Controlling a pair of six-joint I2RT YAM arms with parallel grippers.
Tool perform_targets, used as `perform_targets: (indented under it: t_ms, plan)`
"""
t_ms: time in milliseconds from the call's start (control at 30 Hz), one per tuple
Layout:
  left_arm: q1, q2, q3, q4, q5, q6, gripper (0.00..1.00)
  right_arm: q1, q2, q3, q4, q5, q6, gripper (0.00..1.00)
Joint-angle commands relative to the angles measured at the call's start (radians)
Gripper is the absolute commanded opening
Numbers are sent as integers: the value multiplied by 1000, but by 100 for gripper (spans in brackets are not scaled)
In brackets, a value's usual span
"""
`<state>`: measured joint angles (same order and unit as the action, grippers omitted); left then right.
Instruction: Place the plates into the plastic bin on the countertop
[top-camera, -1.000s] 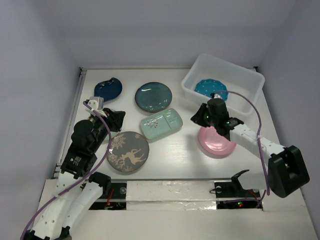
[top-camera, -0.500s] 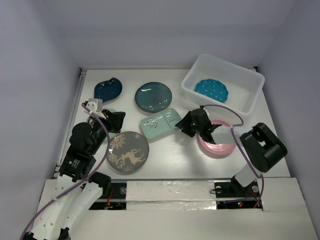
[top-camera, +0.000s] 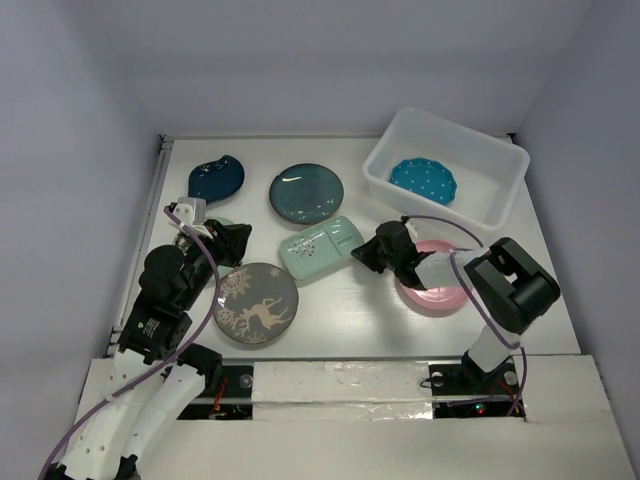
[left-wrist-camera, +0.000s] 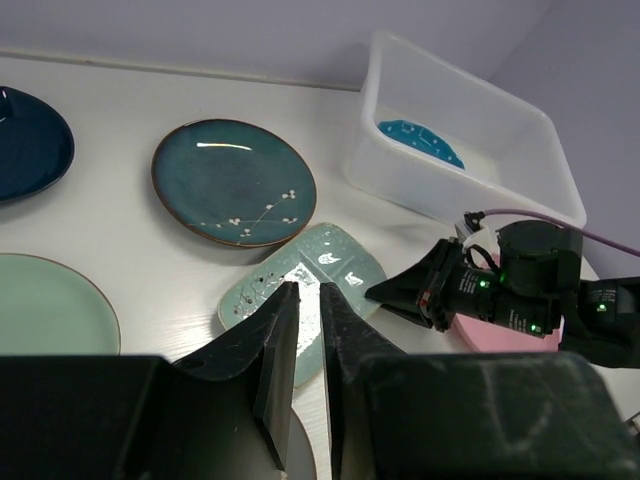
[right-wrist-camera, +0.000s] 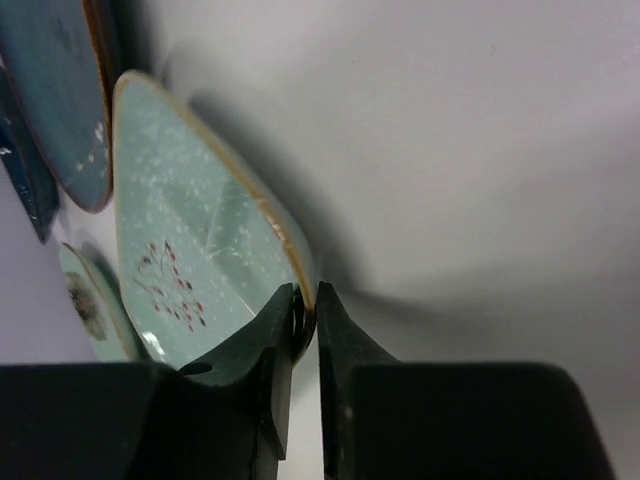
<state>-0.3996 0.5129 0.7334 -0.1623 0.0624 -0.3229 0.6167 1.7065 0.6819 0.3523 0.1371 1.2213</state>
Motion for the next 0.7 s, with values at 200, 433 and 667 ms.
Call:
perform_targets:
  t_ms: [200, 433, 667]
  plan:
    - [-5, -14, 20, 27, -13, 2, 12, 9, -237, -62, -59, 94, -37, 0]
    - [-5, -14, 20, 27, -16, 2, 12, 9, -481, -2, -136, 29, -141, 0]
    - [-5, -16, 20, 27, -19, 1, 12, -12, -610, 148, -184, -1, -192, 0]
